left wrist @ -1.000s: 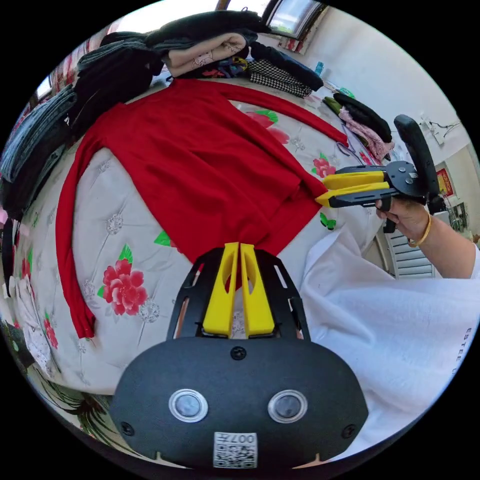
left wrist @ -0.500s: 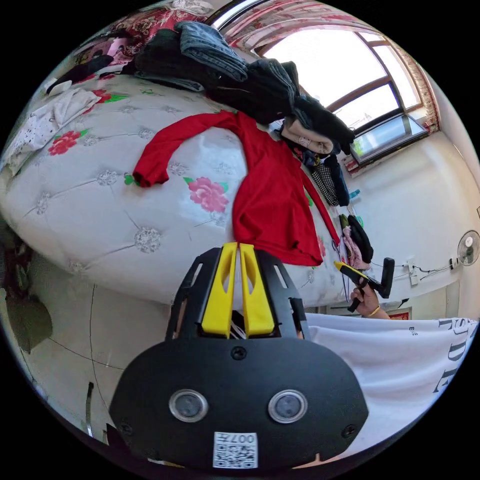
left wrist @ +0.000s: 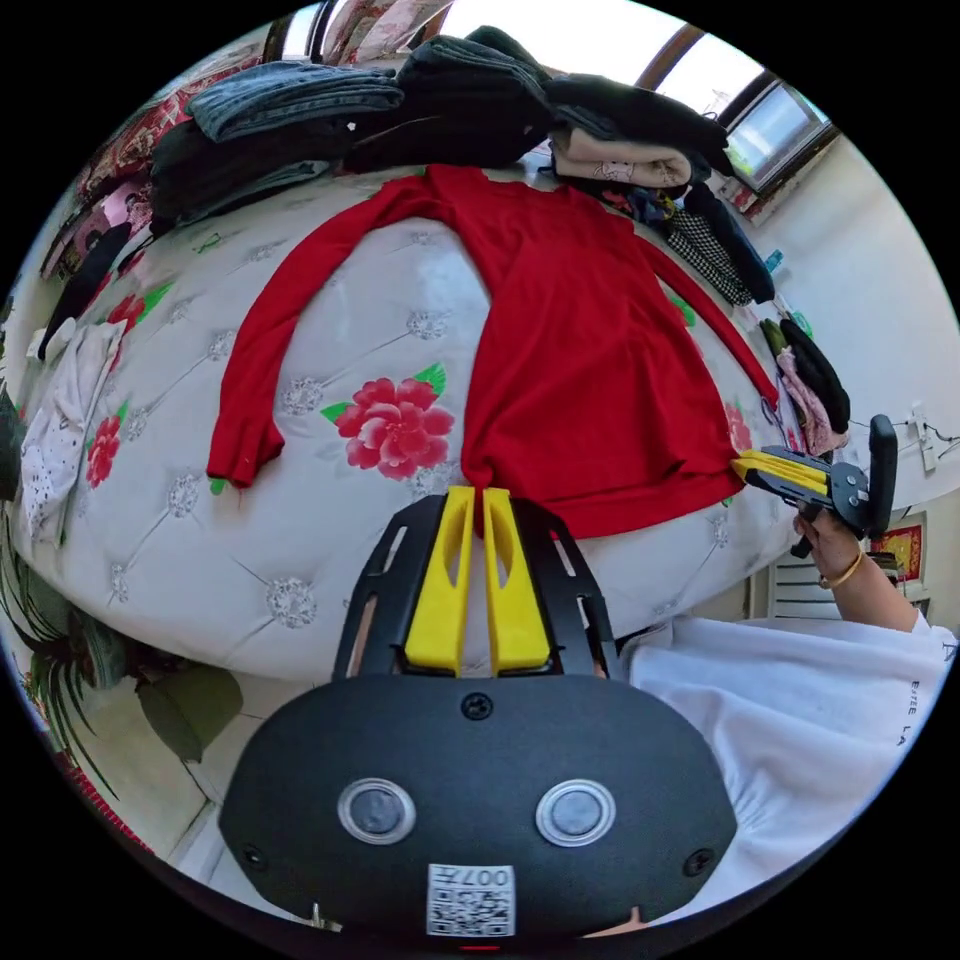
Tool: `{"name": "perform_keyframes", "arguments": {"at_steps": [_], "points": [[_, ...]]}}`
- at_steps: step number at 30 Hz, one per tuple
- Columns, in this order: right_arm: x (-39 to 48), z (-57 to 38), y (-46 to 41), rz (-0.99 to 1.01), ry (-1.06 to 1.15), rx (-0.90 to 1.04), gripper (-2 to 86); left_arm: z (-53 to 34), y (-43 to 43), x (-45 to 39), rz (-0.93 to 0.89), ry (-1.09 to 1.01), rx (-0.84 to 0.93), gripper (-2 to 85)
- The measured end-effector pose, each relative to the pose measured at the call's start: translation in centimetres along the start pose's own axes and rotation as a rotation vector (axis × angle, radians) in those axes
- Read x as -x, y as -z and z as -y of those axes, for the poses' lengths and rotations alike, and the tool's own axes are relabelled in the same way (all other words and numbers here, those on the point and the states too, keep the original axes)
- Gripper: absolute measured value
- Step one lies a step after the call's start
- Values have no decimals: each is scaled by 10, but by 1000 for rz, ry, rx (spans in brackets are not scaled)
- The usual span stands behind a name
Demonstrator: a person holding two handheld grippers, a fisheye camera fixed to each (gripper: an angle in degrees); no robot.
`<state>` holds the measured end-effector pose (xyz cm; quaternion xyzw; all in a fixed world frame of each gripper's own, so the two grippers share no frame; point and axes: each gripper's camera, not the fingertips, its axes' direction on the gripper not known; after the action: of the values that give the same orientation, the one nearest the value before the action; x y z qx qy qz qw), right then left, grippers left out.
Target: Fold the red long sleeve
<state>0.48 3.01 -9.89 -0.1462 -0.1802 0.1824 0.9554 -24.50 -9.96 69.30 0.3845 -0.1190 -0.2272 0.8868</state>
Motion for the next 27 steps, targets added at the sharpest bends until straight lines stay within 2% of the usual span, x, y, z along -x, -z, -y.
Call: {"name": "perform_keyframes", "arguments": {"at_steps": [2,4,8,11,14,17,21,23,25,27], "points": [[-13,-1,13,-19,-60,-1,4,0,20,8,-50,-9,-45,-6],[-30,-16,51,32,-89,-153,0,-4,43,14,-78,-27,-100,-8],[-52,-50,91,133,-129,-282,-1,-26,83,24,-148,-73,-197,-9],[-62,-73,73,263,-198,-232,-2,-44,65,39,-177,-14,-130,-9],[-62,-77,34,316,-226,-85,-2,-53,38,63,-248,130,-52,-9],[-78,-50,29,346,-236,-79,-2,-23,39,82,-287,175,-57,-9],[-118,29,89,305,-213,-262,-3,53,92,94,-336,149,-215,-9],[-126,53,136,277,-188,-396,-3,93,151,87,-355,72,-365,-9],[-120,60,196,210,-115,-574,-3,104,195,75,-361,-14,-464,-9],[-108,50,223,152,-54,-650,-2,98,227,62,-362,-108,-540,-9]]}}
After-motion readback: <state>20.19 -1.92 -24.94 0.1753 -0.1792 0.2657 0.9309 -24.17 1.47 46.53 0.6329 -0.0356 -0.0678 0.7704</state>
